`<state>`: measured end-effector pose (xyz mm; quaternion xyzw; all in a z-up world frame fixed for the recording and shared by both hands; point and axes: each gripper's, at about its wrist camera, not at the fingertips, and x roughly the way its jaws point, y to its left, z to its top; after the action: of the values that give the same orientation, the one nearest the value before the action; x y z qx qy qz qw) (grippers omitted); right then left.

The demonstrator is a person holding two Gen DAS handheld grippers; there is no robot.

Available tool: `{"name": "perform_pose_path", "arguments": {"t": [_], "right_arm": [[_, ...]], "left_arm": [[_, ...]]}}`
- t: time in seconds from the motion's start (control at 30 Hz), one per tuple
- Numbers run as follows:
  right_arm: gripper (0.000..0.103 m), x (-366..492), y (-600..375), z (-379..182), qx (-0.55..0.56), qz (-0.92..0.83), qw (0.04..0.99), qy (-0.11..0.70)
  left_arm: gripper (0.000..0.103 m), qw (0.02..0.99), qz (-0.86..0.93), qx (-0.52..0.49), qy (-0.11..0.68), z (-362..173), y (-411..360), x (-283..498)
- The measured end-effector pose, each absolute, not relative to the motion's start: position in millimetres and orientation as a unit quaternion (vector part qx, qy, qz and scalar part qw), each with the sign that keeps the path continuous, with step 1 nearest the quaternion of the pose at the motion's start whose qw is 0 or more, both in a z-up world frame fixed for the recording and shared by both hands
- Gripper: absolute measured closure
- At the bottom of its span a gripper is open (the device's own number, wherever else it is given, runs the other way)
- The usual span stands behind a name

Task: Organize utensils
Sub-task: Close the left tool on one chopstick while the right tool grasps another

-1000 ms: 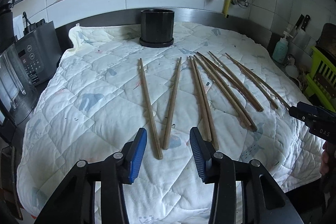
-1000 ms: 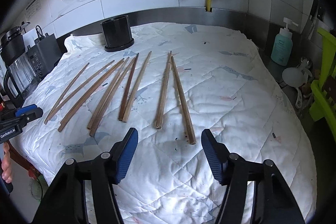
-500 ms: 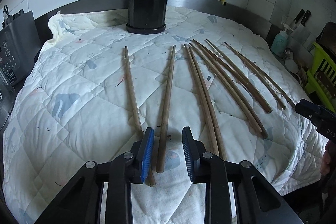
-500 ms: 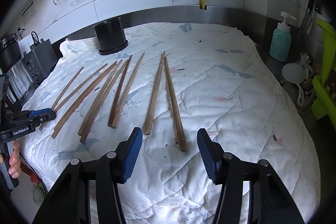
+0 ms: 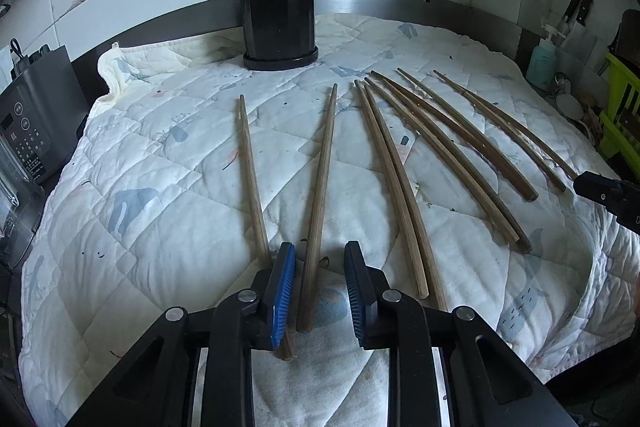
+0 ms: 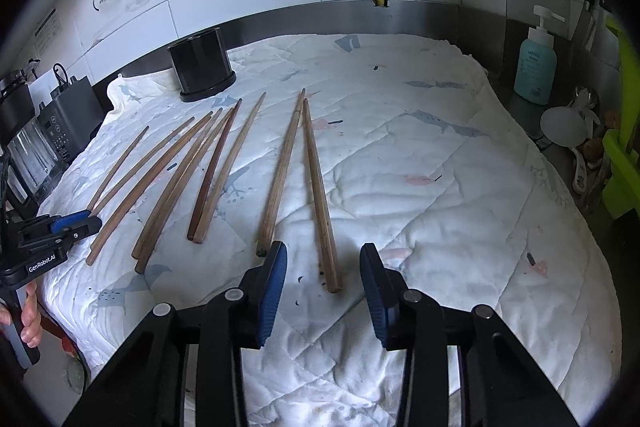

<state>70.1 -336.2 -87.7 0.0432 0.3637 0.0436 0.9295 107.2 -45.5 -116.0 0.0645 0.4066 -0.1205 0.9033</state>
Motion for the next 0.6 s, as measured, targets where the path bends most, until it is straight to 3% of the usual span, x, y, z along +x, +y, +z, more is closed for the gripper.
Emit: {"name": "perform_pose_path", "arguments": {"t": [0.37, 0.6], "right_arm": [[0.069, 81.3, -329.5, -95.9, 0.025, 0.042, 0.935, 0.350], [0.074, 83.6, -325.7, -100.7, 0.010, 0.036, 0.945, 0.326]], "left_arm": [[0.091, 0.911, -0.110, 0.072, 0.391, -115.9, -53.3, 110.9], [0.095, 0.913, -0.112, 0.071, 0.387, -116.1, -56.8, 116.4]]}}
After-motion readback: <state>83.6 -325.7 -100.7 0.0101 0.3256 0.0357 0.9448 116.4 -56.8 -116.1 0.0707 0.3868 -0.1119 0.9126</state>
